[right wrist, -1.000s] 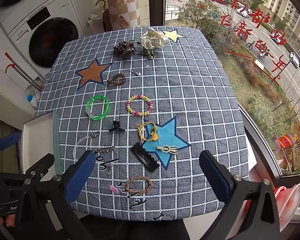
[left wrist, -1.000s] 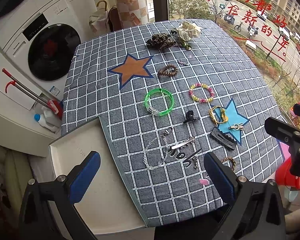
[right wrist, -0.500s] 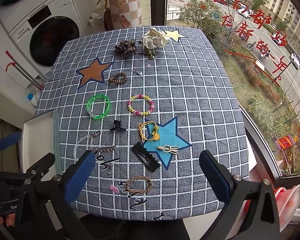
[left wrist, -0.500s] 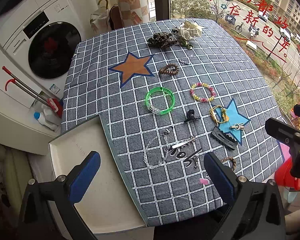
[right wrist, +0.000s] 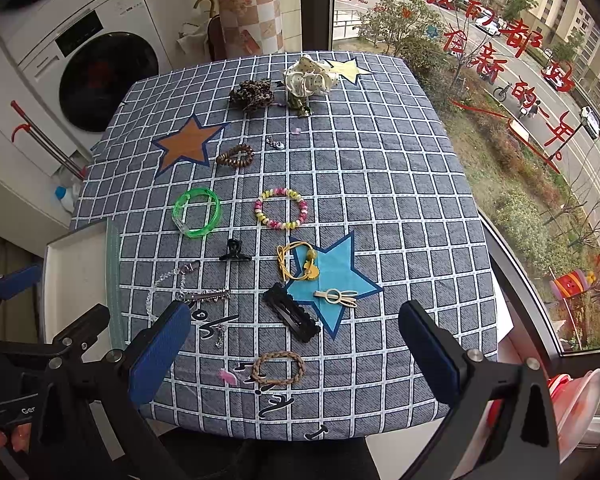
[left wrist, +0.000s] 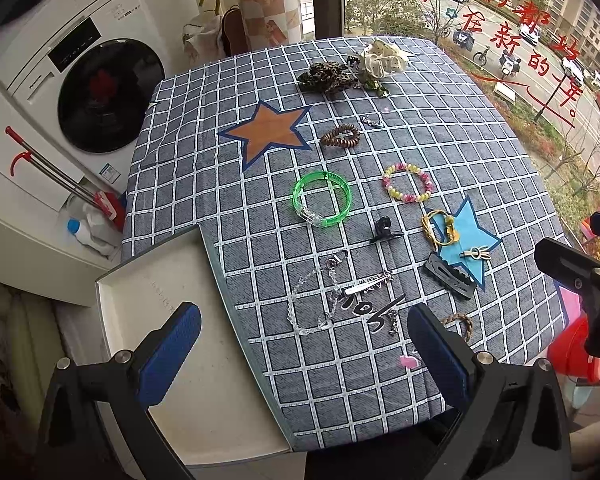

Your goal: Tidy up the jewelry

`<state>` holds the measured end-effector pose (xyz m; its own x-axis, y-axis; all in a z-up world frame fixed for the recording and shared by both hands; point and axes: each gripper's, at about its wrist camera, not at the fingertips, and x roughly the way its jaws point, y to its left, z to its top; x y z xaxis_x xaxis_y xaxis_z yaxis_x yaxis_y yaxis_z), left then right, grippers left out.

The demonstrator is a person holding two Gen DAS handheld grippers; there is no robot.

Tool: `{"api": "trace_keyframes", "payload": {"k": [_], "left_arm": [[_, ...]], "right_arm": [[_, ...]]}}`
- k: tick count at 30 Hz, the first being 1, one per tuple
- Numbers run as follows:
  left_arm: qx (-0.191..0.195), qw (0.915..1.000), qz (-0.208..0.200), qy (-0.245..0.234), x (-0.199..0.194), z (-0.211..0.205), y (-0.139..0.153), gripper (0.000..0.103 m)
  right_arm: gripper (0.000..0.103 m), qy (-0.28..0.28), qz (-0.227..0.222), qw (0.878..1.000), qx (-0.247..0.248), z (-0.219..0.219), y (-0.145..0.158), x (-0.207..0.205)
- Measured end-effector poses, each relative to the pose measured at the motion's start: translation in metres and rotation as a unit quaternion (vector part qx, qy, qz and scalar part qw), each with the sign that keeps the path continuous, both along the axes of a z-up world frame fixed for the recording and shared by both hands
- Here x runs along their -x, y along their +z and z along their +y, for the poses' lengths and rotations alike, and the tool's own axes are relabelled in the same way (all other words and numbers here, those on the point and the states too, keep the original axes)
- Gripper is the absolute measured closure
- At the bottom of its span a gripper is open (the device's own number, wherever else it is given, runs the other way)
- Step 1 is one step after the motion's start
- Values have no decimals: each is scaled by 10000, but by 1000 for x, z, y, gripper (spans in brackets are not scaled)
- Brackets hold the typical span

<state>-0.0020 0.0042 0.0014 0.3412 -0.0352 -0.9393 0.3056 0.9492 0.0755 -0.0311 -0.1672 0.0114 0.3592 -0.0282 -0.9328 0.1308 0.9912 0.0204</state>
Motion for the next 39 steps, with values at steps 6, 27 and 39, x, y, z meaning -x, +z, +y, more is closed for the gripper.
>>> {"api": "trace_keyframes", "payload": {"k": [6, 27, 39], "left_arm": [[3, 10000, 37, 73, 1, 3, -4, 0], [0, 9999, 83, 133, -1, 6, -6, 0], [-7, 9998, 98, 147, 1, 8, -8, 0]], "right_arm": [[0, 30, 22, 10000, 0, 1, -2, 2], [0, 23, 37, 10000, 3, 0, -1, 2], [0, 7, 56, 10000, -9, 0, -3, 2]]}}
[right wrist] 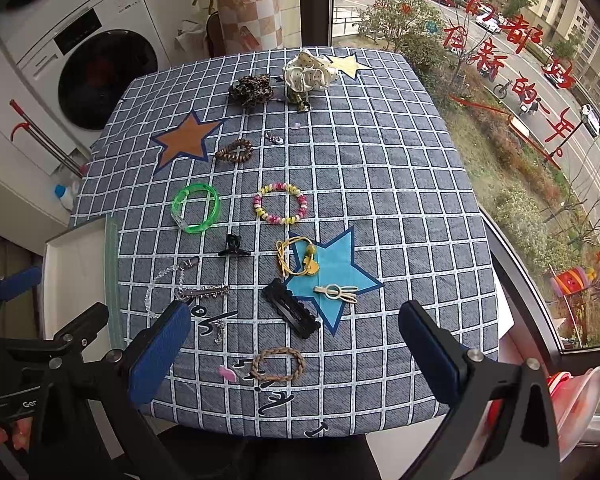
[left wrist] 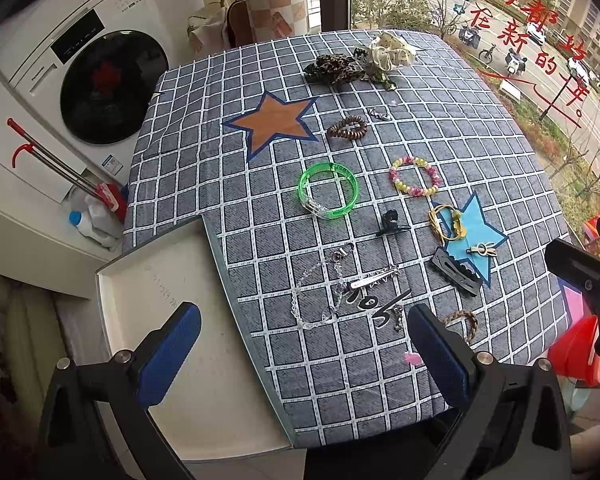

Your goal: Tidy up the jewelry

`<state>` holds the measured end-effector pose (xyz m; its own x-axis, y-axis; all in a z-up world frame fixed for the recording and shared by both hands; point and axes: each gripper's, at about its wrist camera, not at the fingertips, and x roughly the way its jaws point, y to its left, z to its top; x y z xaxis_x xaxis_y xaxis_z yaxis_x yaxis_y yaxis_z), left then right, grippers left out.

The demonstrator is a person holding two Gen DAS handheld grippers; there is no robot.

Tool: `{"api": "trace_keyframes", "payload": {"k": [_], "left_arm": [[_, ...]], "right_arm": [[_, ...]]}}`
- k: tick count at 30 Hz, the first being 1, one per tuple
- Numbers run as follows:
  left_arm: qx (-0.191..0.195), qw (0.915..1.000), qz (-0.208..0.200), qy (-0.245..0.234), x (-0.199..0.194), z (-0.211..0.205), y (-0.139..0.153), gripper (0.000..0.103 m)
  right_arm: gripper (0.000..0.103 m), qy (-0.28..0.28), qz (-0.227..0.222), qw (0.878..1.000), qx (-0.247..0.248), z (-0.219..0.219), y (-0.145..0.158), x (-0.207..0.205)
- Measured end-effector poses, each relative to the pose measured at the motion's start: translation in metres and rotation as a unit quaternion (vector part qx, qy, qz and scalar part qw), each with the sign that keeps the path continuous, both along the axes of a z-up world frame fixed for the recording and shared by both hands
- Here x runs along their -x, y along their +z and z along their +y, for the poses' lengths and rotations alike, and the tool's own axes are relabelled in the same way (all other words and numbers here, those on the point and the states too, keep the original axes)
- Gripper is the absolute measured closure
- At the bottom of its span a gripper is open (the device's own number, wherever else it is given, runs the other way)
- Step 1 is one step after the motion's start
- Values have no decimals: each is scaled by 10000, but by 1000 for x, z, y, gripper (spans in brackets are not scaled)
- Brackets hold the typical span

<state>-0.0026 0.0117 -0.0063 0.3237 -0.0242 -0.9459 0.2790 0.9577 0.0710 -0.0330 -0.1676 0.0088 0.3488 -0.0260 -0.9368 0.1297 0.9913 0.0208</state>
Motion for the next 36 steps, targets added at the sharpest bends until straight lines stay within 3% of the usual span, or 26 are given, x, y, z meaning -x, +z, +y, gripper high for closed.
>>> {"api": "trace_keyframes", "payload": {"k": [19, 26, 36], "left_arm": [[19, 9998, 212, 50, -7, 1, -13, 0], [0, 9986, 357, 401, -24, 4, -33, 0], [306, 9947, 637, 753, -72, -4, -69, 0]], "right_arm": [[0, -80, 164, 9998, -70, -5, -11, -2], [0, -258, 478, 9984, -154, -18, -37, -4], [0, -361, 760, 9961, -257, -39, -79, -29]]}}
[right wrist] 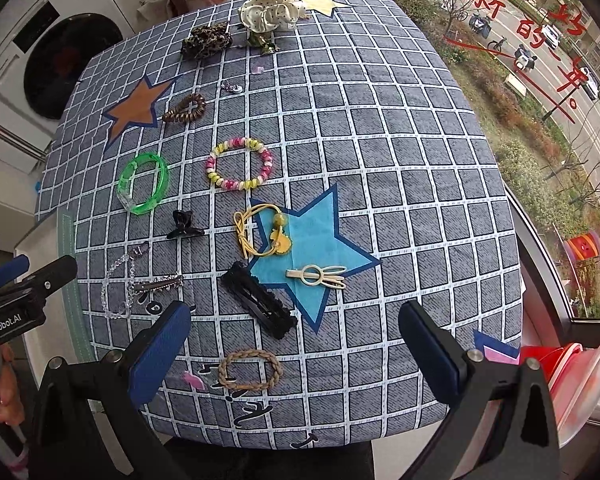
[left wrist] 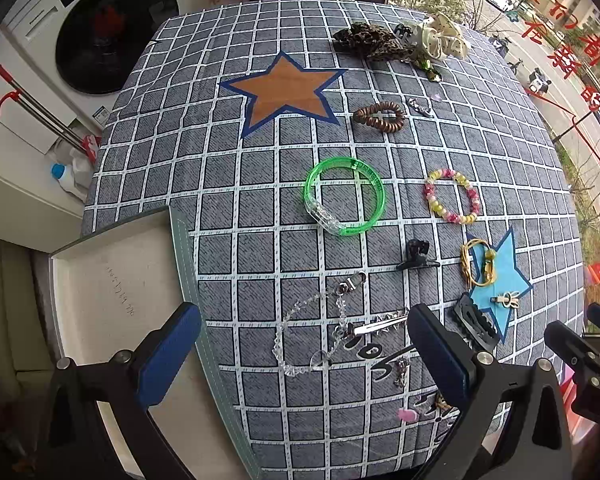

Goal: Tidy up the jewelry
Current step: 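Reach the left tool to the green bangle and close on it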

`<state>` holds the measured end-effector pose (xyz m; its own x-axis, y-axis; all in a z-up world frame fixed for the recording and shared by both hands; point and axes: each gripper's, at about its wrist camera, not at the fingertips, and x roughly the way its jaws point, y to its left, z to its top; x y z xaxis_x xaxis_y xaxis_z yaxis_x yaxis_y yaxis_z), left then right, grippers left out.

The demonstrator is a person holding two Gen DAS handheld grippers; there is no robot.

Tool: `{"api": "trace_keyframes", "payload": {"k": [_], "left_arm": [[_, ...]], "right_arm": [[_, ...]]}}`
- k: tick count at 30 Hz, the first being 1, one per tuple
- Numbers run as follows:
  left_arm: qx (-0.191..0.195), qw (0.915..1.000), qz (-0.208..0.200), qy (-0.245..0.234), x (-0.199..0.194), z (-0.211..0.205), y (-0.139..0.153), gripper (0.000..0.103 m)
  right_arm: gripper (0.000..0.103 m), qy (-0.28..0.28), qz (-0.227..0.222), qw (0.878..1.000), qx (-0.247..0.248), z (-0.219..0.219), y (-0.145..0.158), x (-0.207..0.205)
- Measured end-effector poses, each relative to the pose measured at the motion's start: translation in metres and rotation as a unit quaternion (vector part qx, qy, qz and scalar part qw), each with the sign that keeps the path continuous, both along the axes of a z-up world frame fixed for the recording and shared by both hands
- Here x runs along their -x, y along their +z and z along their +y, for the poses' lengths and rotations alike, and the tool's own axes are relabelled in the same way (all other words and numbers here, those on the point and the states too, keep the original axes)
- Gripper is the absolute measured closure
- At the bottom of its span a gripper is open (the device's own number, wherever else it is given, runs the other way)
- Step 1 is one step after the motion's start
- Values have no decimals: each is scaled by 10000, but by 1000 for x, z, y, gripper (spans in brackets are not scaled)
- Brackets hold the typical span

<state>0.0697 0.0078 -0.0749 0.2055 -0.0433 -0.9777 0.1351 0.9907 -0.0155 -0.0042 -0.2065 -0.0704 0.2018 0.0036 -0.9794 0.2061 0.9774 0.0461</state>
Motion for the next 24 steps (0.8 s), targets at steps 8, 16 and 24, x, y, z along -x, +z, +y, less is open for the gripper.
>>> {"api": "trace_keyframes", "payload": {"k": [8, 16, 24], "left_arm": [[159, 9979, -18, 627, -46, -1, -31, 0], [57, 9965, 66, 830, -71, -3, -68, 13], [-26, 9953, 131, 959, -76, 0, -91, 20]], "right_arm": [[0, 78, 55, 9999, -69, -9, -35, -48], [0, 172, 14, 9998, -141, -12, -67, -94], [21, 473, 61, 9989, 33, -1, -98, -127]]}}
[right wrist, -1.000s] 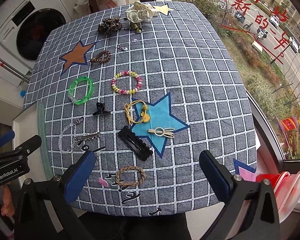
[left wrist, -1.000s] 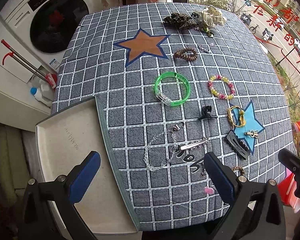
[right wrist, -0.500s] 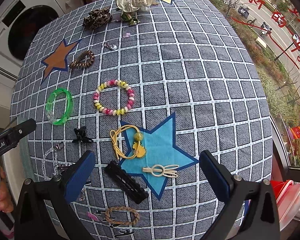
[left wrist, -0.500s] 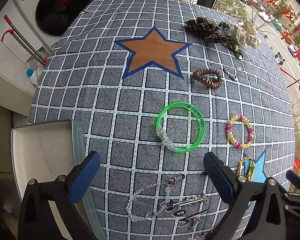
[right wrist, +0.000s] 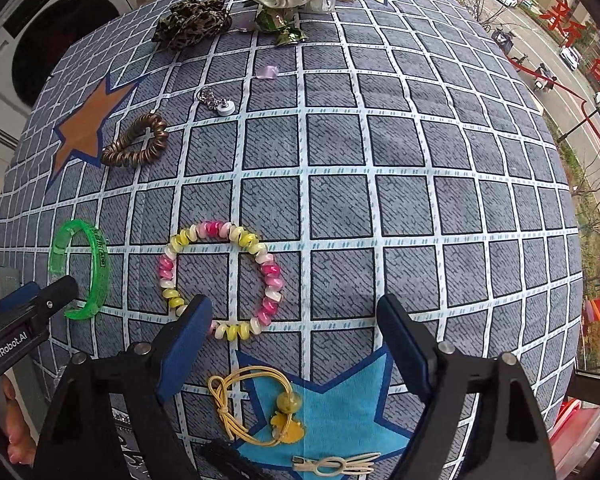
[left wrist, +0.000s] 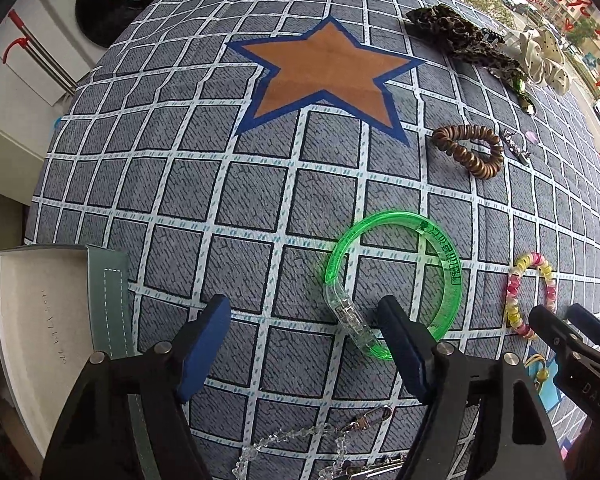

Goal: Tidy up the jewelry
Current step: 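Reach the left tool to the green bangle and close on it, then carry the green bangle with the left tool while the right tool carries the beaded bracelet to the tray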

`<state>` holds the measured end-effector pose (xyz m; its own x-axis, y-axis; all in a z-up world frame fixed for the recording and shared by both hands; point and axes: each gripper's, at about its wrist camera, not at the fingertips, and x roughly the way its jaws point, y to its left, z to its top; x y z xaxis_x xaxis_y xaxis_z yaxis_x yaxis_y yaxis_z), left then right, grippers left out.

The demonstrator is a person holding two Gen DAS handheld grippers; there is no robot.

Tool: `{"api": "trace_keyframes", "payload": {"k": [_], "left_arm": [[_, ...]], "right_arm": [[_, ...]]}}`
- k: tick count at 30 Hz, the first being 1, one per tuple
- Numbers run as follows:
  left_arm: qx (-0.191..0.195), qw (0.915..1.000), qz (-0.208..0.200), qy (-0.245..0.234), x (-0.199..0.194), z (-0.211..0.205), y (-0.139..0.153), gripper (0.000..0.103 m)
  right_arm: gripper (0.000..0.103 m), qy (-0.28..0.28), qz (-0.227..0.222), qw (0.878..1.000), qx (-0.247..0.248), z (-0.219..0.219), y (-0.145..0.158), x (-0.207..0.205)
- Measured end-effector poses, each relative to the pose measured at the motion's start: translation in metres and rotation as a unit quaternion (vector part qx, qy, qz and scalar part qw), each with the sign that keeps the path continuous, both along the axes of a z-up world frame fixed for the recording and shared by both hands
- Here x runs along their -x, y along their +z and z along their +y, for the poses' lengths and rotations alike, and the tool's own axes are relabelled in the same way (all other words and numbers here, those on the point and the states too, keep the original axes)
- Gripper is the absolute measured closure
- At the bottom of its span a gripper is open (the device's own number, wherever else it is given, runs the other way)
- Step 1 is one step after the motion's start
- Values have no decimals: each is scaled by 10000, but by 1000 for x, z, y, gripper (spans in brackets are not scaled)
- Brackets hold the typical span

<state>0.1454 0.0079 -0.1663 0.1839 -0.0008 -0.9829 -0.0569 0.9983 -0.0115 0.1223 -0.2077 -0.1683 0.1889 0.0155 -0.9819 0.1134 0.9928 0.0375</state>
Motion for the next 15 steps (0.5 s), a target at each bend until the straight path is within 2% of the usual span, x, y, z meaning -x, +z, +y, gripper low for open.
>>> {"api": "trace_keyframes", "payload": {"k": [2, 5, 8, 10, 11, 13, 15], "left_arm": [[-33, 10000, -28, -34, 1, -2, 0, 23], [-58, 9999, -64, -90, 3, -6, 2, 34], [-66, 9997, -92, -211, 2, -19, 7, 54], [-49, 9994, -123, -317, -1, -26, 8, 76], [-54, 9993, -134, -341, -2, -29, 8, 78], [69, 9993, -139, -347, -1, -32, 9, 86], [172, 9992, -139, -344, 0, -31, 12, 86]], "right_arm": [[23, 135, -88, 9996, 243, 7, 0, -2], [28, 294, -169, 9989, 312, 15, 1, -4], [39, 424, -198, 9984, 313, 21, 5, -3], [55, 514, -222, 9980, 304, 24, 7, -3], [61, 551, -243, 9977, 301, 27, 9, 0], [91, 590, -254, 9976, 269, 26, 10, 2], [93, 576, -264, 9978, 211, 30, 11, -1]]}}
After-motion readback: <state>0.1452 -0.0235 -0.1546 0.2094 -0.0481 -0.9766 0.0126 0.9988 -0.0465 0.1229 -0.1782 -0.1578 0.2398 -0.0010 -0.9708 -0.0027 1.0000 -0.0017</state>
